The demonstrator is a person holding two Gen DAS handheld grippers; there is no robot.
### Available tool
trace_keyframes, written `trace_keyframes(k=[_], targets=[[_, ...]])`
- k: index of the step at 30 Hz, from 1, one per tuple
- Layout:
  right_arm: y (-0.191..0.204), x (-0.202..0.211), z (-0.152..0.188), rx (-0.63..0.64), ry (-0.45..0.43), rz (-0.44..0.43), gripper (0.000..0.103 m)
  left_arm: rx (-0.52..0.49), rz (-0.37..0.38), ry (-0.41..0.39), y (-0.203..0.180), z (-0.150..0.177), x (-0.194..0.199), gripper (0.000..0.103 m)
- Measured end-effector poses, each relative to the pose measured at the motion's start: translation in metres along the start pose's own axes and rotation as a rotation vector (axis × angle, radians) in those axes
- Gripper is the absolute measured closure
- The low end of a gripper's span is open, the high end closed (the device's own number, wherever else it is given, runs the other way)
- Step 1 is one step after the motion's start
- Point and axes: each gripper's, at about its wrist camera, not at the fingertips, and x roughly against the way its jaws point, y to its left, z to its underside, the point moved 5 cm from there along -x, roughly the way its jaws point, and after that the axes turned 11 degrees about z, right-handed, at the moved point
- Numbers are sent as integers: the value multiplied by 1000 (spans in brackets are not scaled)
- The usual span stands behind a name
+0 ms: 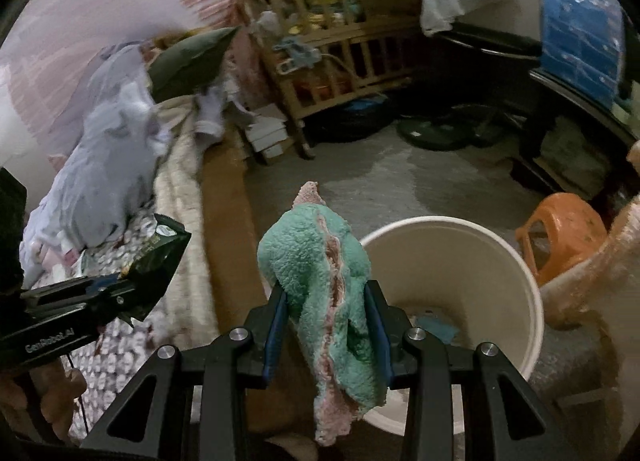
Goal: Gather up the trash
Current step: 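Carry both items to the cream bucket and open both tools to drop them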
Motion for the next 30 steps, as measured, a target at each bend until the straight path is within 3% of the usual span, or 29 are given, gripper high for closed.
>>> trace_keyframes(k=[11, 25, 28, 30], targets=[[-52, -17, 7, -91, 45, 79, 67, -8, 39, 74, -25, -11, -50, 81], [-74, -30, 14, -134, 74, 151, 66, -37, 79, 92, -40, -14, -67, 81], [-77, -31, 14, -149, 75, 158, 63, -46, 102, 84, -45, -14, -67, 79], [-78, -32, 14, -159, 75, 161, 62, -49, 118, 76, -46, -15, -66, 72]])
